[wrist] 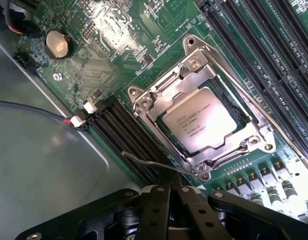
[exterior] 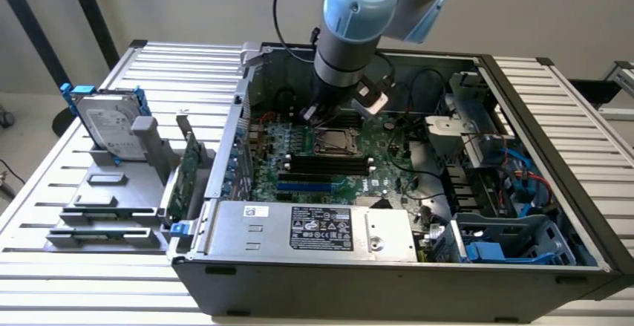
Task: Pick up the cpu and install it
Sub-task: 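Install the first cpu locking lever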
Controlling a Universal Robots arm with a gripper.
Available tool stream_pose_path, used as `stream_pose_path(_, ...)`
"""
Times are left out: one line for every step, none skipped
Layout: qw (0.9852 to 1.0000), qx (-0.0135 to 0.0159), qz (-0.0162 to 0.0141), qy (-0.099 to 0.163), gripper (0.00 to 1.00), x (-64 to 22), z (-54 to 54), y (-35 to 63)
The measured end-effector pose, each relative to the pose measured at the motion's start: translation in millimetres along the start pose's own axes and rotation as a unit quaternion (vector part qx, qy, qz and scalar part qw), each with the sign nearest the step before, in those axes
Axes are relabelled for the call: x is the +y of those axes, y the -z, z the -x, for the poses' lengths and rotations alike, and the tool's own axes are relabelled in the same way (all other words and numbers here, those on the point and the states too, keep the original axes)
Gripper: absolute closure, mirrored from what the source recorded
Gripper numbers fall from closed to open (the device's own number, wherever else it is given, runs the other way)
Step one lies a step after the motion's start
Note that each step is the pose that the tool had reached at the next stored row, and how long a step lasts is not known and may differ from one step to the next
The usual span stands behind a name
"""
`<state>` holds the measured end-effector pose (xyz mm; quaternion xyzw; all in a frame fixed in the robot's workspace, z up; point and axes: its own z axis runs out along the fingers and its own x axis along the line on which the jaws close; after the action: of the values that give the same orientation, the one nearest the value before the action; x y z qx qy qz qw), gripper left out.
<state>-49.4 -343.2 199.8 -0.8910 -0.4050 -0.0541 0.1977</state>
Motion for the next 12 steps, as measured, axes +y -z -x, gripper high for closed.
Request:
stream_pose_path(1.0,0.0001,-0.0002,0.0,0.89,-1.3,0.5,1.0)
stream_pose_path(1.0,0.0002,-0.0003,0.0,0.89,-2.4,1.1,1.6)
stream_pose_path(1.0,0.0001,-0.0004,0.0,0.89,-3.2,1.7,1.8)
stream_pose_path(1.0,0.0002,-0.0005,0.0,0.89,-3.6,2.0,1.8)
stream_pose_path(1.0,0.0001,-0.0005,0.0,0.89,-3.7,2.2,1.9)
stream_pose_path(1.0,0.0,-0.0006,0.0,0.89,-3.7,2.5,2.0)
stream_pose_path(1.0,-0.0001,-0.0006,0.0,0.89,-3.5,2.8,2.2)
stream_pose_path(1.0,-0.0002,-0.0008,0.0,0.89,-3.2,3.1,2.4)
stream_pose_path(1.0,-0.0004,-0.001,0.0,0.89,-2.9,3.5,2.6)
stream_pose_path(1.0,-0.0006,-0.0014,-0.001,0.89,-2.6,3.9,2.8)
stream_pose_path(1.0,-0.001,-0.0017,-0.001,0.89,-2.1,4.4,3.1)
stream_pose_path(1.0,-0.0012,-0.002,-0.001,0.89,-1.7,4.9,3.3)
